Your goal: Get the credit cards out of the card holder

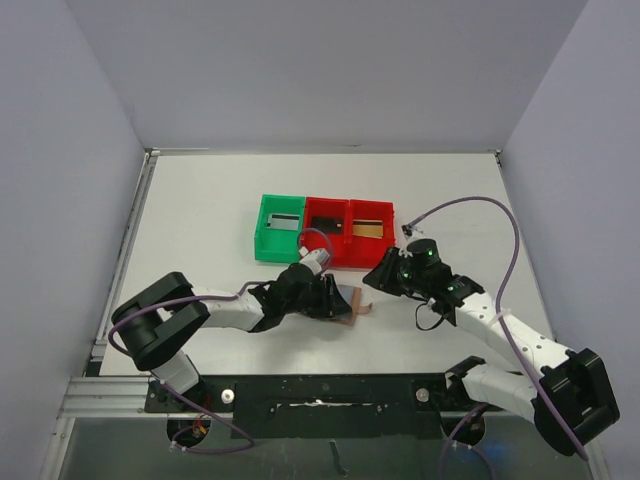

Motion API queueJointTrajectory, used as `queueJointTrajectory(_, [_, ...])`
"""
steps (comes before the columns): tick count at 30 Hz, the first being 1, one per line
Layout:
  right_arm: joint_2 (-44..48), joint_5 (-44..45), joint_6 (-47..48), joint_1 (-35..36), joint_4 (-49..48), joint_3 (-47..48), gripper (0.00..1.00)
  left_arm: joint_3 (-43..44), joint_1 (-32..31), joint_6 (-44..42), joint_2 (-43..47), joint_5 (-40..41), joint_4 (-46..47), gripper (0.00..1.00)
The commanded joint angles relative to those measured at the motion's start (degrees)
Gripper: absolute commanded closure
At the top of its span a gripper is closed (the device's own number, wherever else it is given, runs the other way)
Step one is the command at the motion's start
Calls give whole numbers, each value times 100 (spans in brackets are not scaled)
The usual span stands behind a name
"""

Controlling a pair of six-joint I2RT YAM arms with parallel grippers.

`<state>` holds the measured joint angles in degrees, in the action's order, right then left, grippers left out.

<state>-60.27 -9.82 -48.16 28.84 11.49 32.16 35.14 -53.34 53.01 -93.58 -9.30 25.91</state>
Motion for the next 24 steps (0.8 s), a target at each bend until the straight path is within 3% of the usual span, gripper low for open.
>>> queueJointTrajectory(1, [-274, -384, 158, 14, -248, 416, 83, -126, -45, 130, 10, -51, 564, 64])
queueJointTrajectory(4, [-739, -491, 132, 216, -473, 640, 89, -184, -45, 174, -2, -84, 612, 64])
queueJointTrajectory(13, [-2167, 282, 256, 775, -234, 1061, 93, -375, -46, 170, 334, -49, 508, 64])
queueJointTrajectory(17, [-2456, 395, 195, 798, -369, 764, 93, -501, -45, 55, 785, 217, 64, 63])
queueJointTrajectory(24, [-2545, 443, 252, 825, -439, 497, 92, -459, 208, -356, 1858, 1022, -1460, 50])
